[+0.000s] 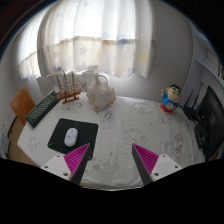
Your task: Arrange mouse
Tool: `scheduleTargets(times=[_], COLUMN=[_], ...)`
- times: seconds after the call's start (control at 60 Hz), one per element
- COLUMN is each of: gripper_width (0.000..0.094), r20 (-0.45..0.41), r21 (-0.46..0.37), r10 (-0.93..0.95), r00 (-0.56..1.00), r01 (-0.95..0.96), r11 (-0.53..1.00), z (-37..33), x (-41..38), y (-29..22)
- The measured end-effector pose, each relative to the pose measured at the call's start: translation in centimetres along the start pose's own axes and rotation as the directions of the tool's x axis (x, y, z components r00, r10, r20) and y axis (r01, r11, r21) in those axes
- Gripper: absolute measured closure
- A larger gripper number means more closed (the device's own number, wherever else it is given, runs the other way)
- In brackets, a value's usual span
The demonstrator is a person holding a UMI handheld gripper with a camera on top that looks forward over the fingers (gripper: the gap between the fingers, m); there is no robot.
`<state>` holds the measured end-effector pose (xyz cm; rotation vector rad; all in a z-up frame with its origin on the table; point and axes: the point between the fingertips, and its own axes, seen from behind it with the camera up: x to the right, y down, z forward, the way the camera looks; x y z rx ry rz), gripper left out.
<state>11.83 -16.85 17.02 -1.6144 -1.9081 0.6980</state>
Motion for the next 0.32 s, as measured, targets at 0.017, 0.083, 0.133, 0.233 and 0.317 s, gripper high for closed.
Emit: scheduleTargets(times=[0.017,0.083,0.133,0.233,0.317], gripper_width=[0.0081,0.0085,0.0084,0.0086,0.0088], r20=[-0.012,-0.063,-0.092,-0.118,-0.146], r21=[0.001,0.012,0.012,0.006,0.011], r10=[0.002,0.023,0.045,0.090,0.111], r00=[1.000,0.998,0.995,0.989,0.983], r01=[-0.002,-0.022,-0.044,-0.090,-0.111], r11=[1.000,1.000,0.999,0.996,0.994], z=[-0.3,-1.2,-1.6,-2.0,-2.2], x=[0.8,3.3,4.8,6.5,8.1], y=[0.0,0.0,0.3,1.2,1.5])
